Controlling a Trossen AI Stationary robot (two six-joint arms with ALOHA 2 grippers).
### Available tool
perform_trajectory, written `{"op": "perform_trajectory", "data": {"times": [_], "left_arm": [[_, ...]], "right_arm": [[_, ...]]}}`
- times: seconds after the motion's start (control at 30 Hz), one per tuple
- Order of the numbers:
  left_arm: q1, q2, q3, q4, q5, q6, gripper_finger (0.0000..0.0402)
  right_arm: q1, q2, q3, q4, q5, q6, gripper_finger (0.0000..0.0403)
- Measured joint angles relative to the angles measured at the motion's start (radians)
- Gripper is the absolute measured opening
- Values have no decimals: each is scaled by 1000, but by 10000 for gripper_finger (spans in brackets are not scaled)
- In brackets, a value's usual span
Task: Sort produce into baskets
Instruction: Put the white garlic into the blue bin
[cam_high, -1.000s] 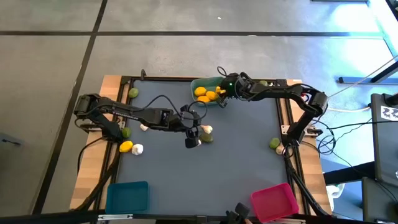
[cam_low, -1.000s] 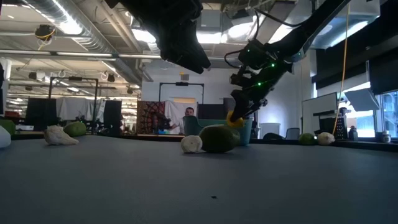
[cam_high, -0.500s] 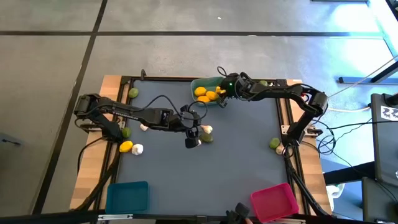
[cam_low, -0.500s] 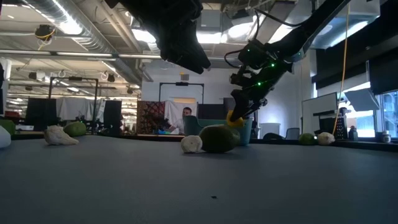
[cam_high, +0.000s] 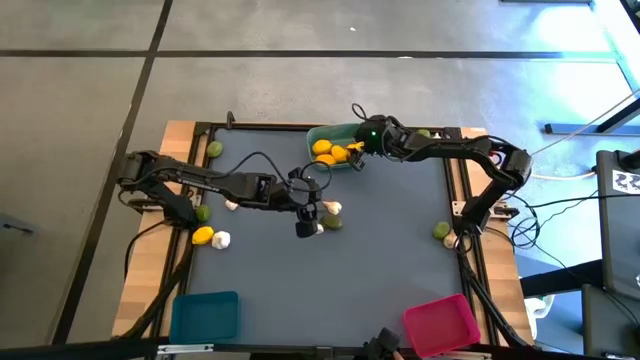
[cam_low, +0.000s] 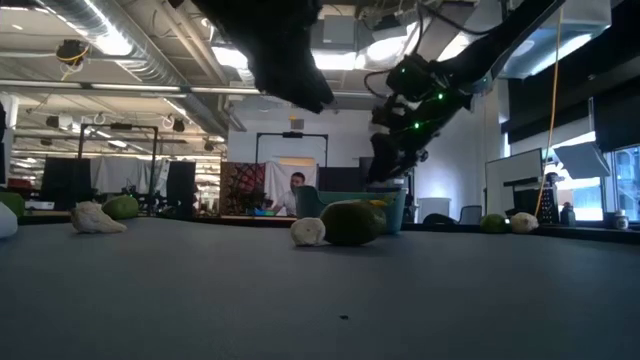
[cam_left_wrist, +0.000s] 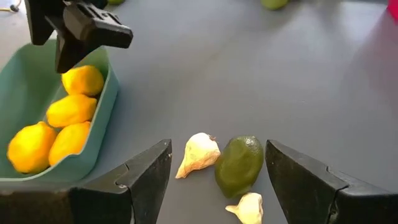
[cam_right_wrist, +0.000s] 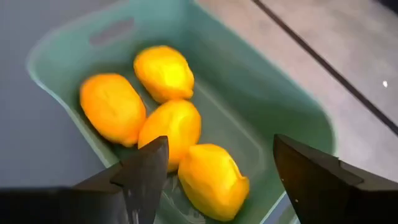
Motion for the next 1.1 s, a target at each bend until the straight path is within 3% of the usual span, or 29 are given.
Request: {"op": "perform_trajectory", "data": {"times": [0.47, 0.67, 0.87, 1.1], "left_arm": [[22, -144, 1, -427, -3, -216, 255], [23, -145, 1, -603, -4, -315, 255], [29, -145, 1, -731, -3, -448, 255], [62, -145, 1, -875, -11, -606, 255]], "right_arm": [[253, -155, 0, -37, -146, -12, 287], [412, -143, -8, -155, -145, -48, 287], [546, -139, -59, -152, -116, -48, 287], [624, -139, -94, -148, -64, 10, 287]]}}
